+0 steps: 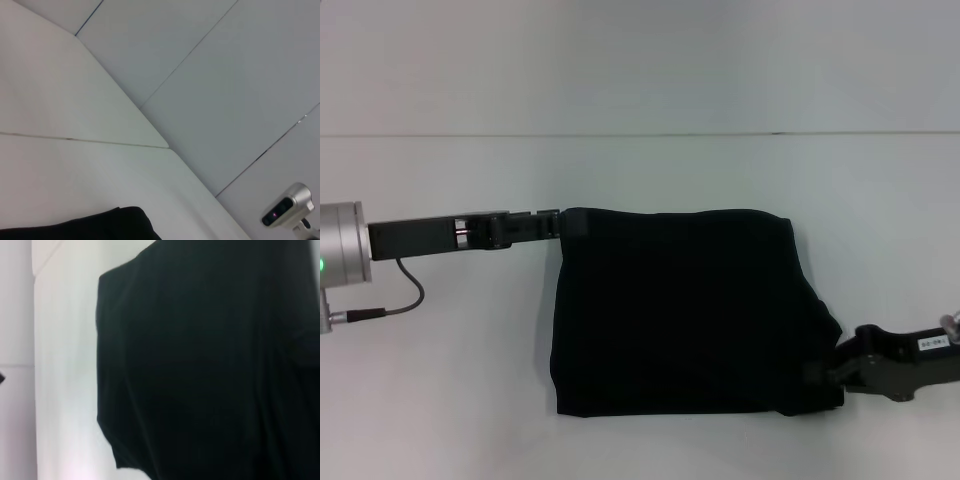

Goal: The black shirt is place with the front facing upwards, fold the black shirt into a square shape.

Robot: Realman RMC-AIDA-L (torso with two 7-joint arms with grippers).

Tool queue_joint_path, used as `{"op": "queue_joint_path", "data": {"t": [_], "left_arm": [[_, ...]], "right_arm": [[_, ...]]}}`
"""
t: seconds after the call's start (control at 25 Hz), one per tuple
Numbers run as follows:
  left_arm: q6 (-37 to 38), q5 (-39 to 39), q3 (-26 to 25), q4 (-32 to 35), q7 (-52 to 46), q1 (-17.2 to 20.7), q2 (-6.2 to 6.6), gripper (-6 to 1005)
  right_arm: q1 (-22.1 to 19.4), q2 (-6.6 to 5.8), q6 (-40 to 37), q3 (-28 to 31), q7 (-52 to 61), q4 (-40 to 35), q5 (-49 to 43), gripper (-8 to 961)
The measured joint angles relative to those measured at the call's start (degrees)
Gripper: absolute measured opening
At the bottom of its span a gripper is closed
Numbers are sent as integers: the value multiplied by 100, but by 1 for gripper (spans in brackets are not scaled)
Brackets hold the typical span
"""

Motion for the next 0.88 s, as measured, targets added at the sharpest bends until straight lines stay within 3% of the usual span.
{"op": "queue_joint_path", "data": {"t": [0.24, 0.88], "left_arm": [[-59, 23, 0, -3, 0, -36, -11, 859], [-157, 21, 0, -22, 0, -117, -41, 859]], "right_arm": [[-183, -12, 172, 321, -16, 22, 1, 51], [-214, 7, 591, 473, -40, 164, 1, 52]]}}
